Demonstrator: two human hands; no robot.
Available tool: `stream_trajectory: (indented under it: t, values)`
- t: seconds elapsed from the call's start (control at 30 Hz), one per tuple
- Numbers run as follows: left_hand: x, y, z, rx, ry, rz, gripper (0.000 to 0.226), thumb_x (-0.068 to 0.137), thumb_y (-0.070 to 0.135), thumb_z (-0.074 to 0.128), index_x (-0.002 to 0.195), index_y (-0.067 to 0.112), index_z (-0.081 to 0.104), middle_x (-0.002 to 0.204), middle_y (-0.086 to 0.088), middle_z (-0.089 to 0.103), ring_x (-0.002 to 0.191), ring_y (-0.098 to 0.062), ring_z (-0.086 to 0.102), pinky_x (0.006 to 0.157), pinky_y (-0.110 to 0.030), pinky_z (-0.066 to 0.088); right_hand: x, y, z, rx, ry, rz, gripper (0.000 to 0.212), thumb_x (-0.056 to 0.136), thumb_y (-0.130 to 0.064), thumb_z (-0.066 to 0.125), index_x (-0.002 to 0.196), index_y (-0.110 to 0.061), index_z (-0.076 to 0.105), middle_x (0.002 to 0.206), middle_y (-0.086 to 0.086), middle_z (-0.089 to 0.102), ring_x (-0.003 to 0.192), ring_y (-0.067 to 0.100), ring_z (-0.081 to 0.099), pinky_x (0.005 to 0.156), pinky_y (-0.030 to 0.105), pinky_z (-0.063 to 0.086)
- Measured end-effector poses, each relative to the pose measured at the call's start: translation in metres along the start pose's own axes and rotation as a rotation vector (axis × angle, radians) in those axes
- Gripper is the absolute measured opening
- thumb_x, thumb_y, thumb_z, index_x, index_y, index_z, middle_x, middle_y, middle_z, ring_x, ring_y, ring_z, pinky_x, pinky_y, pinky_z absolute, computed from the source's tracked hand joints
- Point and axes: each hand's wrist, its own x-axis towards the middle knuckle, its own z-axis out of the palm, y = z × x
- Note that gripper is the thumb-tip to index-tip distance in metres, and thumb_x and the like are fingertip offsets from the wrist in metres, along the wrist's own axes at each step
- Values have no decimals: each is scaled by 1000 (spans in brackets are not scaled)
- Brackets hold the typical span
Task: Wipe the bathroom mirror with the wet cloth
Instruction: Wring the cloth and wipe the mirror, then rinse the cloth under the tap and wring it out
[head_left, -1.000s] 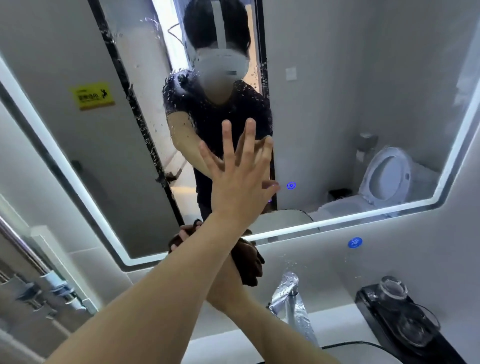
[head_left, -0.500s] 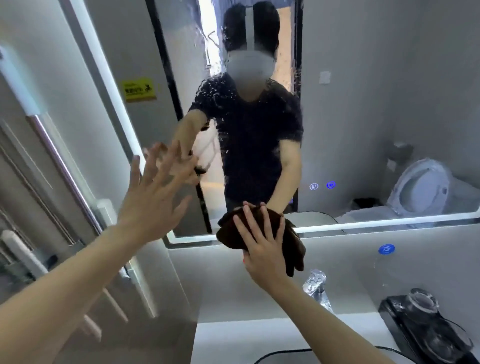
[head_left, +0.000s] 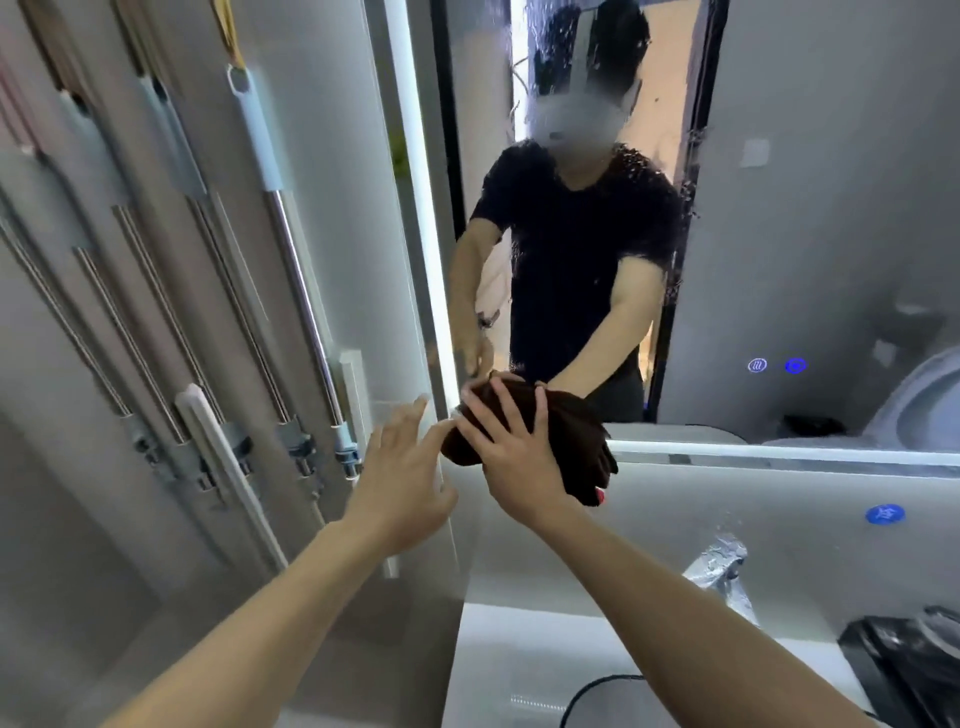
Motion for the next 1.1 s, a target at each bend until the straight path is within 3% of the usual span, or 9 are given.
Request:
stream_trajectory:
  t: [0.1, 0.17, 0.3, 0.43, 0.53, 0.67, 0.77, 0.93, 1.1]
  values:
    - [-5, 7, 0, -144, -75, -86, 49, 93, 29, 60, 142, 23, 52, 155, -5, 38, 149, -23, 25, 121, -35, 20, -8, 2, -10, 119, 26, -25, 62, 79, -4, 70, 137, -22, 59, 146, 0, 53, 142, 35, 38, 120, 62, 16]
    - [-7, 17, 3, -311, -117, -147, 33, 91, 21, 61, 124, 22, 64, 132, 0, 54, 130, -22, 48, 107, -33, 39, -21, 5, -26, 244, 54, 39, 55, 79, -3, 69, 131, -20, 62, 142, 1, 56, 136, 33, 44, 118, 58, 29]
    - [-8, 52, 12, -646, -126, -244, 11, 88, 11, 62, 92, 21, 60, 101, -3, 65, 91, -21, 64, 74, -32, 49, -59, 21, -64, 702, 171, 346, 51, 77, 4, 63, 124, -15, 63, 132, 2, 62, 126, 16, 50, 115, 30, 37]
    - [-14, 105, 28, -858, -159, -206, 27, 90, 18, 72, 110, 17, 53, 111, -2, 61, 102, -19, 61, 83, -33, 54, -102, 46, -111, 1083, 193, 790, 38, 85, 8, 66, 109, -20, 57, 107, 0, 71, 97, 6, 67, 84, 19, 52]
    - [-28, 153, 35, -1081, -273, -145, 33, 96, 19, 69, 126, 22, 55, 122, 0, 62, 102, -17, 69, 85, -30, 59, -137, 69, -140, 1215, 214, 961, 22, 91, 3, 67, 100, -14, 56, 93, 5, 72, 82, 10, 69, 69, 18, 53]
    - [-51, 210, 63, -1237, -351, -145, 14, 98, 23, 67, 112, 20, 64, 113, -1, 71, 92, -14, 74, 82, -34, 60, -192, 98, -163, 1211, 204, 1084, 13, 87, -14, 74, 96, -14, 64, 96, 6, 72, 93, 26, 70, 82, 40, 58]
    - [-66, 241, 89, -1306, -403, -218, 12, 100, 23, 64, 92, 14, 63, 91, -5, 73, 84, -20, 71, 73, -38, 56, -238, 120, -176, 1244, 118, 1171, 16, 88, -11, 77, 97, -11, 63, 95, 12, 73, 96, 35, 71, 87, 47, 58]
    - [-84, 281, 115, -1199, -411, -282, 19, 103, 28, 59, 96, 17, 73, 92, -6, 78, 88, -23, 72, 82, -40, 56, -318, 166, -198, 1062, -150, 1110, 27, 89, -3, 72, 80, -27, 63, 83, 1, 70, 80, 16, 65, 77, 35, 52]
    - [-81, 320, 128, -942, -496, -183, 29, 101, 31, 57, 93, 8, 71, 85, -7, 68, 80, -20, 61, 83, -42, 52, -366, 204, -209, 915, -316, 1063, 31, 90, 9, 60, 91, -22, 69, 86, -11, 70, 80, -1, 64, 74, 16, 45]
